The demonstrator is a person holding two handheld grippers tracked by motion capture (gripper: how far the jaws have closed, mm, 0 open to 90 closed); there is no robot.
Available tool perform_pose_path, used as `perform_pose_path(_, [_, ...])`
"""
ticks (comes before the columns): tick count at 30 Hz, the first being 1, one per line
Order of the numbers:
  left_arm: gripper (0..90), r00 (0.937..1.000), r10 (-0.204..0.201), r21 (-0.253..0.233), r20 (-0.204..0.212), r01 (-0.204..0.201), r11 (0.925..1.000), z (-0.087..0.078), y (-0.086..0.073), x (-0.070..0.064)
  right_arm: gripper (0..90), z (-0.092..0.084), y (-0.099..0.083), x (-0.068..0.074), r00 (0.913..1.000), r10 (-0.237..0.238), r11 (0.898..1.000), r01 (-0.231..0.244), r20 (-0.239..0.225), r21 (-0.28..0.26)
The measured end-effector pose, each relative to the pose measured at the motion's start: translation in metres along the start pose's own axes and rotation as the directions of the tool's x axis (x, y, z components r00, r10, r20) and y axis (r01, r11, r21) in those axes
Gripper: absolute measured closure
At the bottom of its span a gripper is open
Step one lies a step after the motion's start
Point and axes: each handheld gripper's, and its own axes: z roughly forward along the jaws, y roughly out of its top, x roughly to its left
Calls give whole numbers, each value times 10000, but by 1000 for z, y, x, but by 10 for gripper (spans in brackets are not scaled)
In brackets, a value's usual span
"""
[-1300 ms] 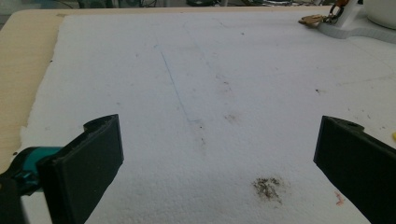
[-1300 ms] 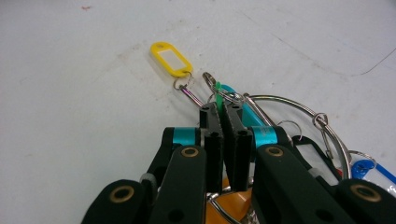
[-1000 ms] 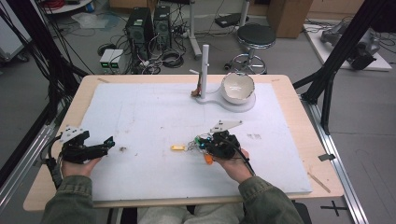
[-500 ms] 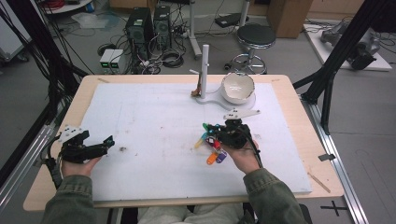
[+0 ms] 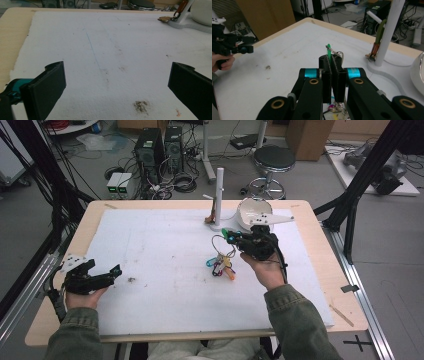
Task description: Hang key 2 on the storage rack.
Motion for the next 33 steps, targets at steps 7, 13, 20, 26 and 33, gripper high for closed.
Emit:
perform_pose_path(7, [19,10000,-3,-64,37,3,10000,0,0,0,878,-9,25,-1,9999,-68,9995,70,79,-309])
perform_pose_path(13, [19,10000,-34,-84,14,34,10000,0,0,0,878,-15,45,-4,9999,-127,9989,129,51,-459])
perform_pose_path(20, [19,10000,-13,-69,-32,13,10000,0,0,0,878,-14,63,-9,9999,-92,9993,89,-77,-356])
perform_pose_path(26, [19,10000,-64,-107,-44,64,9999,0,0,1,878,-11,78,-15,9999,-131,9996,129,-90,-236])
perform_pose_path(33, [19,10000,-67,-142,-52,66,9999,1,0,1,878,-9,95,-19,9998,-136,9996,132,-177,-235])
